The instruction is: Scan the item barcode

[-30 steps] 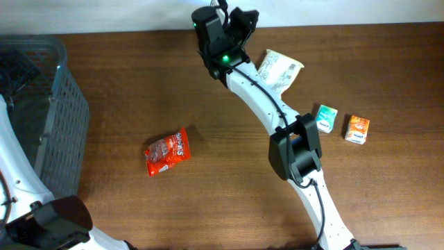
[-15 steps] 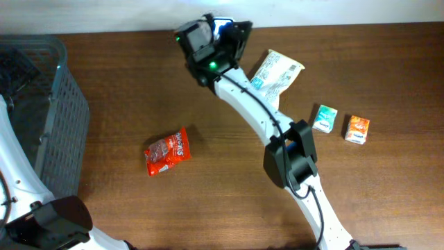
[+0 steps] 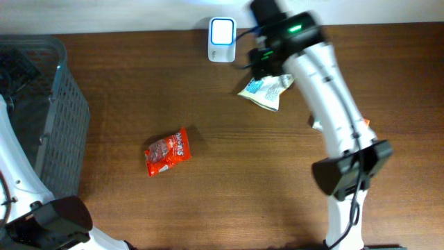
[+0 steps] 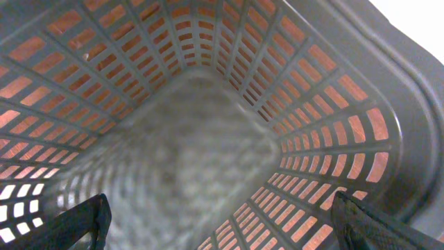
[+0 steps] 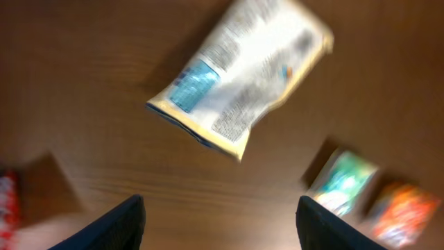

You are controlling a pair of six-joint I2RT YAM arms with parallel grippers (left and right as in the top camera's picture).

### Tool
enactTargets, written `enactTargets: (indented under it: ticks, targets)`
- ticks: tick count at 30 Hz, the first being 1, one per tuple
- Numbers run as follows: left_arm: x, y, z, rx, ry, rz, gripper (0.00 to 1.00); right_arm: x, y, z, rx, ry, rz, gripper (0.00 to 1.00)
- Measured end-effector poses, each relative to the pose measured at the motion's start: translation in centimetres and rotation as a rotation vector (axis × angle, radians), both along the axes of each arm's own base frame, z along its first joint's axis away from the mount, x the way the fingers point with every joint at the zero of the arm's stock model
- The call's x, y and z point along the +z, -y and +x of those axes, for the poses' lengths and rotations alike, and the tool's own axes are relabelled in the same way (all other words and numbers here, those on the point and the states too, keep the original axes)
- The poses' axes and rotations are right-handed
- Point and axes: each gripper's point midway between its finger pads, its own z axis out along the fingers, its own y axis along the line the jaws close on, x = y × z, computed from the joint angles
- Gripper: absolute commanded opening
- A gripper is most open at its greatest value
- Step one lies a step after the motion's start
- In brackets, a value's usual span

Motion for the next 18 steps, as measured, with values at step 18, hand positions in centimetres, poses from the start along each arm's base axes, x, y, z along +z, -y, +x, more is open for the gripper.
enactTargets:
  ticks: [18]
  targets:
    - [0.0,0.0,0.0,0.0,0.0,0.0,0.99,-18.2,8.3,5.6,-0.357,-0.007,0.791,0.62]
